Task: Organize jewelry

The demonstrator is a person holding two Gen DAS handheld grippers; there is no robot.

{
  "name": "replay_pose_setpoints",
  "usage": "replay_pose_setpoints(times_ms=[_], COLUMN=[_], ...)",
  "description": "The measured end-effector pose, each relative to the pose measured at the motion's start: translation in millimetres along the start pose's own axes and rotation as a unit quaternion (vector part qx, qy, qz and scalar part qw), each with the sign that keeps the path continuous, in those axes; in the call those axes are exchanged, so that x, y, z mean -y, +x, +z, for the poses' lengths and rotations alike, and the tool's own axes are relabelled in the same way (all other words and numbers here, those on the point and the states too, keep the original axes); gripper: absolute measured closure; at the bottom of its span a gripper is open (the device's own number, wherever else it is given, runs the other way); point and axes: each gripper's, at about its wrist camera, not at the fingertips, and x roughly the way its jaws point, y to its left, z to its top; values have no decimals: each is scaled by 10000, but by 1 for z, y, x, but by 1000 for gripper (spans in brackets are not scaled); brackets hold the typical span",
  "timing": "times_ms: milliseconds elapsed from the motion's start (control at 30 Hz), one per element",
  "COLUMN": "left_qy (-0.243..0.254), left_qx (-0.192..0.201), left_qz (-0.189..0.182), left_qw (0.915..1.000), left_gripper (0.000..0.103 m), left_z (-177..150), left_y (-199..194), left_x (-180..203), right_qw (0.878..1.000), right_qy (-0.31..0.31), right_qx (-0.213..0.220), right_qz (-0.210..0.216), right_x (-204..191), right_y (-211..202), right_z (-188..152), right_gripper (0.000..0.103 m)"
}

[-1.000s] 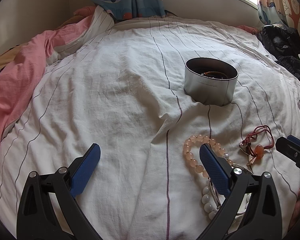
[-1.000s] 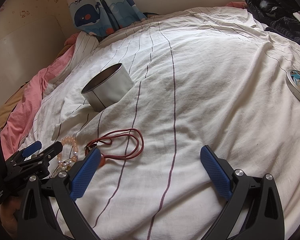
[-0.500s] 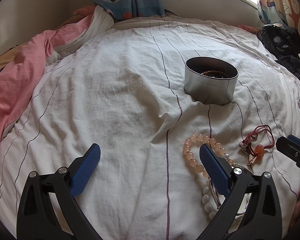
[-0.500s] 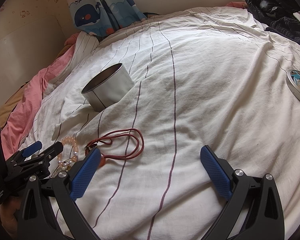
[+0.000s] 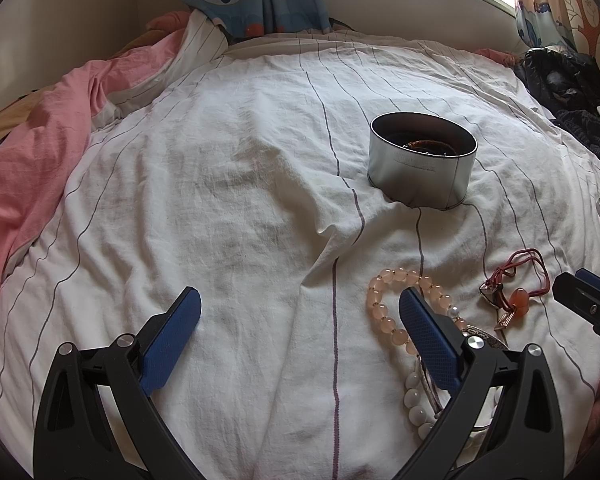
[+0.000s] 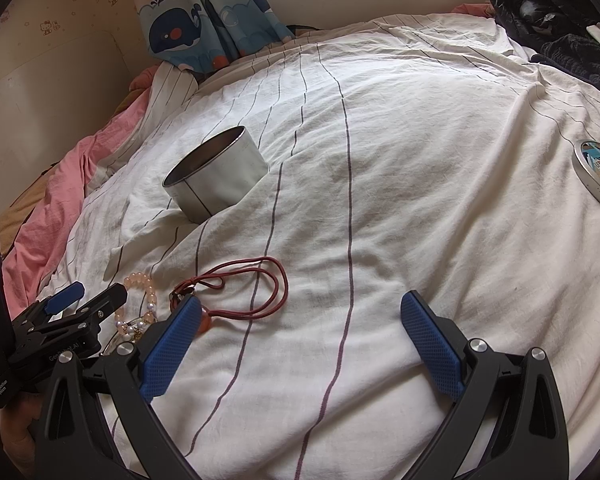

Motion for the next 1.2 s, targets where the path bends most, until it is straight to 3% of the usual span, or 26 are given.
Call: replay_pose_setpoints(times_ms=[500, 600, 700, 767, 833, 967, 1067, 1200], left_qy=[-102, -573, -1320, -1502, -1291, -257, 418, 962], left_qx=[-5, 25, 147, 281, 424, 715, 596, 291], left_qz=[-109, -441, -875, -941, -945, -965, -933, -896], left_qw=[9999, 9974, 9873, 9838, 9862, 9924, 9930, 9909], left_gripper=[7, 7, 8, 8, 8, 8, 8, 8], left_z=[1, 2, -2, -6, -8, -12, -16, -18], left_y=[1, -1, -6, -14, -25, -45, -46, -42], left_x=[-4, -26, -57, -67, -64, -32, -13, 2], right_qw=[10000, 10000, 9999, 9998, 9998, 9997, 9995, 9994], right_qy=[1, 24, 72, 78, 63, -4, -95, -60], right_qx=[-1, 8, 13, 19, 33, 179, 281, 319], right_qz=[-1, 39, 131, 157, 161, 159, 146, 128], right_x=[0, 1, 2, 2, 1, -1, -4, -2], right_y=[0, -1, 0, 0, 0, -7, -11, -13], right_z=[0, 0, -1, -1, -1, -1, -1, -1], right_gripper=[7, 7, 7, 7, 7, 7, 7, 7])
